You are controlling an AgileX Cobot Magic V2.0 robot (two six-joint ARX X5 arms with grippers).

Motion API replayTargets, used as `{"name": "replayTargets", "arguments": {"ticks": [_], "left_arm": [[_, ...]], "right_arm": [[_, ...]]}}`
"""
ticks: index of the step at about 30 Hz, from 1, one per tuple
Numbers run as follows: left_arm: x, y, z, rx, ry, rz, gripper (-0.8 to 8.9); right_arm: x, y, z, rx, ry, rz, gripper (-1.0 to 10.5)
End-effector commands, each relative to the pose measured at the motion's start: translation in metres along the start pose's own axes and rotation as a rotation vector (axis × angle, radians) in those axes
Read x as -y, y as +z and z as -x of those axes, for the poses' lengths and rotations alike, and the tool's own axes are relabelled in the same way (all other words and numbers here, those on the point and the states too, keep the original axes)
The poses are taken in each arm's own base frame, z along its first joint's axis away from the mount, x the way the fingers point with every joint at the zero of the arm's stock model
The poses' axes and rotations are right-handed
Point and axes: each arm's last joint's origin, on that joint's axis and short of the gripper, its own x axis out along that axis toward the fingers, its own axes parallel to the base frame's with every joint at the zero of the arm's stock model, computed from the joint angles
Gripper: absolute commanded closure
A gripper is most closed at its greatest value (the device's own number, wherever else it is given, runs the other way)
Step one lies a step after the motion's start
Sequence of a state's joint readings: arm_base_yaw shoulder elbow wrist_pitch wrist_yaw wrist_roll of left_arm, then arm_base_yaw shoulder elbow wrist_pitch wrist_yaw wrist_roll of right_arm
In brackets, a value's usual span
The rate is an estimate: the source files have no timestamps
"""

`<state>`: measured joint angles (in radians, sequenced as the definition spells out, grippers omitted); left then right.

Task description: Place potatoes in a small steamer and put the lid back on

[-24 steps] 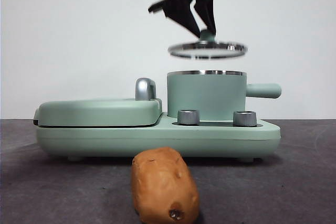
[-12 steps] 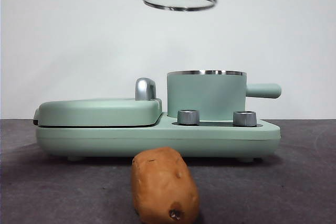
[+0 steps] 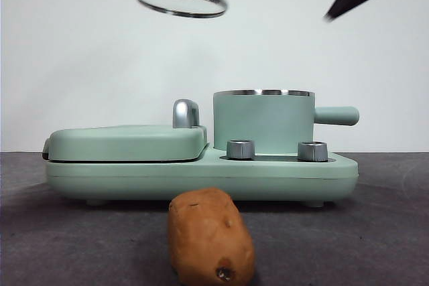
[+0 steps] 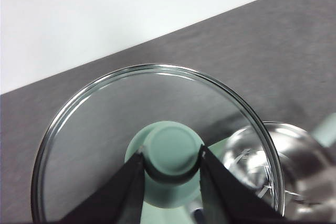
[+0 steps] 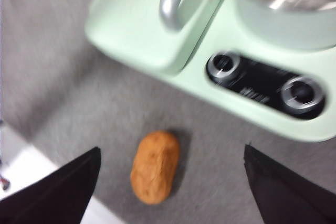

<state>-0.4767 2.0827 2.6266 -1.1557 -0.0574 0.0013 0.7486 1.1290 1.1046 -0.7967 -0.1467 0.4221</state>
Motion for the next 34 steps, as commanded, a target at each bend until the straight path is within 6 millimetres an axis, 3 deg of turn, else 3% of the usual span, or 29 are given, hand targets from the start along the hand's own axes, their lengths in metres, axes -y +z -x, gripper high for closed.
{"name": "replayTargets", "arguments": {"ticks": [1, 10, 18, 24, 29, 34], "left_arm": [[-0.011, 0.009, 0.02, 0.076, 0.027, 0.009, 8.08], [-0.047, 0.009, 0.036, 0.092, 0.104, 0.071, 8.08], [-0.057, 0.008, 0.037, 0.085, 0.116, 0.096, 8.08], [-0.062, 0.007, 0.037, 0.085, 0.125, 0.104, 8.08], [-0.063, 0.007, 0.037, 0.086, 0.124, 0.108, 8.08], [-0.063, 0.007, 0.037, 0.087, 0.105, 0.11, 8.08]], "right_arm": [[-0.016, 0.002, -0.025, -0.066, -0.009, -0.014, 5.1], [-0.045, -0.017, -0.106, -0.298, -0.098, 0.049, 5.1], [-0.045, -0.035, -0.154, -0.42, -0.177, 0.061, 5.1], [-0.041, -0.041, -0.177, -0.465, -0.17, 0.057, 5.2], [-0.04, -0.043, -0.183, -0.487, -0.149, 0.066, 7.3], [-0.041, -0.043, -0.183, -0.487, -0.146, 0.069, 7.8]]}}
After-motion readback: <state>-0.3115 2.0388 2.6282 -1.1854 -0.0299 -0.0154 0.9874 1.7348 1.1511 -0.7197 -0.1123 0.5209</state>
